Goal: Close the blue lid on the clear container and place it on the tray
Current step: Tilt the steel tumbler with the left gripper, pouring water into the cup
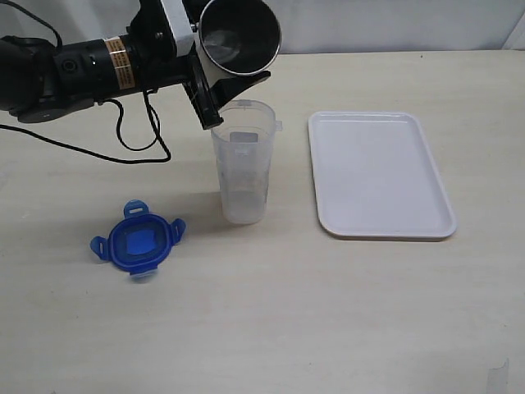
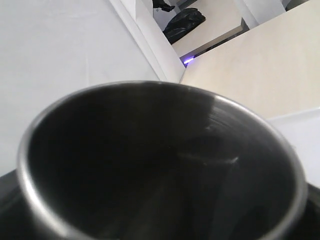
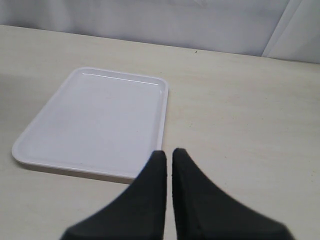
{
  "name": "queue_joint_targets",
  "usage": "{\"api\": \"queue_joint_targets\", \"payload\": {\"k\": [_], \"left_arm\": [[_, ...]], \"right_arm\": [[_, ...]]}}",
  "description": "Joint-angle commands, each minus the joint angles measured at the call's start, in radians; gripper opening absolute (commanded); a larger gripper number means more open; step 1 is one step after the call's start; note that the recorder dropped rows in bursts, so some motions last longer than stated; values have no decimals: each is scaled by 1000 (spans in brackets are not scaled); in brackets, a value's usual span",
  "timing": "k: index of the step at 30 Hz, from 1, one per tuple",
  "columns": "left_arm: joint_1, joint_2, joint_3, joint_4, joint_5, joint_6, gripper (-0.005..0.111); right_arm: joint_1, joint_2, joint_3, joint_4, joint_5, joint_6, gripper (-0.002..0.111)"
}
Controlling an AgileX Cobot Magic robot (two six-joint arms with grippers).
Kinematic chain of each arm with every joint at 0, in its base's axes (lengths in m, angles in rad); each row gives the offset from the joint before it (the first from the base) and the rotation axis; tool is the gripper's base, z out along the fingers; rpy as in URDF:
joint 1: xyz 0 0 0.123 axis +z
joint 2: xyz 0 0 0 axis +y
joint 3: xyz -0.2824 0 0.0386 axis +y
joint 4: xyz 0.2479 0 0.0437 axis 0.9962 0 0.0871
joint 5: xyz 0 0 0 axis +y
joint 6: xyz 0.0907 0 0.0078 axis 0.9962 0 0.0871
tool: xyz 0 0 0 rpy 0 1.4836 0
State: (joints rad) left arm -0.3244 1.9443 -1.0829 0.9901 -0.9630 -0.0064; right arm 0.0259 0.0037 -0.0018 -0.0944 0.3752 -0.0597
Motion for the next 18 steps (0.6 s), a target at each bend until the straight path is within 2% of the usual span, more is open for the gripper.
{"api": "queue_joint_targets", "payload": {"k": [1, 18], "left_arm": [[0, -25, -18, -44, -75, 30, 0], [0, -25, -18, -44, -75, 74, 0]], "right_arm": [[-2, -4, 2, 6, -3, 4, 4], [-2, -4, 2, 6, -3, 4, 4]]}}
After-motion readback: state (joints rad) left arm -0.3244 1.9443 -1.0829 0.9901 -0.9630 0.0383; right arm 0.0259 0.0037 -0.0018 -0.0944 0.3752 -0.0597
